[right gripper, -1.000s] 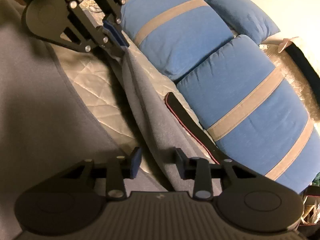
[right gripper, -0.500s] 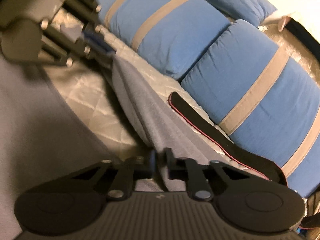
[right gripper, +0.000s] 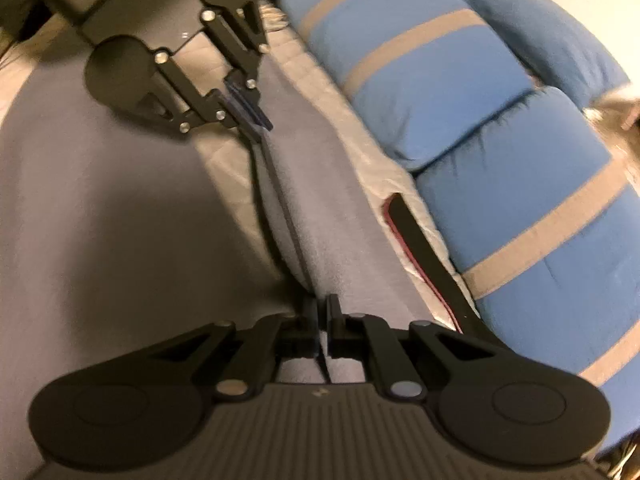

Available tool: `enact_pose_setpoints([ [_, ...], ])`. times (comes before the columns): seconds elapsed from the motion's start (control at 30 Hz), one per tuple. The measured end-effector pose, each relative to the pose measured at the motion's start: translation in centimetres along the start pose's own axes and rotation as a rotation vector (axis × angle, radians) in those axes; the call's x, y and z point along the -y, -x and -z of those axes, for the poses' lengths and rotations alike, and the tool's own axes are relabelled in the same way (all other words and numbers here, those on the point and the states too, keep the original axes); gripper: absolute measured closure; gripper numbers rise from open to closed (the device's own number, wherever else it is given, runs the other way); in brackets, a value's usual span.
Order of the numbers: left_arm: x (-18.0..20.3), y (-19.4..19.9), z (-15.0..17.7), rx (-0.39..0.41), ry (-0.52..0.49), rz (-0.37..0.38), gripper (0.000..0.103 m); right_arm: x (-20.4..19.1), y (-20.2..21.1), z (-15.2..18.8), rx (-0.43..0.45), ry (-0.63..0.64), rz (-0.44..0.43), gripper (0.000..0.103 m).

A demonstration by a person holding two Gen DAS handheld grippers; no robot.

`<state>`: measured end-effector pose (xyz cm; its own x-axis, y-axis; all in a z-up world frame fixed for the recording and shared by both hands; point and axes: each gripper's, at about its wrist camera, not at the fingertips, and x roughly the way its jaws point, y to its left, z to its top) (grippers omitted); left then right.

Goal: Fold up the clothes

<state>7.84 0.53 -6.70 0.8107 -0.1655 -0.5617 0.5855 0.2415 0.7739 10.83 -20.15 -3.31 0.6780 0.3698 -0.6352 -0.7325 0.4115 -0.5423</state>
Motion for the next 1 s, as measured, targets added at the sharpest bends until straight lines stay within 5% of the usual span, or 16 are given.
enact_pose_setpoints([
  [0.17,0.9,-0.1,0.1,-0.001,-0.062,0.002,0.089,-0.1,-0.7,0.2,-0.034,-0.011,-0.061,0.099],
  [0.27,1.1,0.8,0.1,0.083,-0.059,0.006,0.06,0.1,-1.0,0.4,-0.038,-0.039,-0.081,0.099],
  [0.37,1.2,1.2,-0.9,0.145,-0.057,0.018,0.058,0.6,-1.0,0.4,-0.033,-0.074,-0.096,0.099],
  [0.6,3.5,-0.2,-4.1,0.149,-0.195,-0.018,0.058,2.0,-0.9,0.6,-0.023,-0.163,-0.14,0.099],
  [0.63,3.7,-0.3,-4.4,0.153,-0.208,-0.017,0.059,2.2,-0.9,0.6,-0.022,-0.177,-0.149,0.099],
  [0.73,4.3,-0.9,-5.5,0.136,-0.247,-0.013,0.098,2.7,-0.8,0.8,-0.014,-0.214,-0.172,0.099],
  [0.83,4.2,-1.0,-5.8,0.112,-0.239,0.02,0.099,3.2,-0.7,1.1,-0.003,-0.244,-0.191,0.094],
  [0.87,4.0,-1.2,-5.7,0.109,-0.233,0.024,0.099,3.4,-0.5,1.3,0.011,-0.255,-0.195,0.08],
  [1.0,4.2,-1.5,-5.2,0.097,-0.219,0.038,0.099,5.4,1.1,1.7,0.107,-0.363,-0.206,0.061],
])
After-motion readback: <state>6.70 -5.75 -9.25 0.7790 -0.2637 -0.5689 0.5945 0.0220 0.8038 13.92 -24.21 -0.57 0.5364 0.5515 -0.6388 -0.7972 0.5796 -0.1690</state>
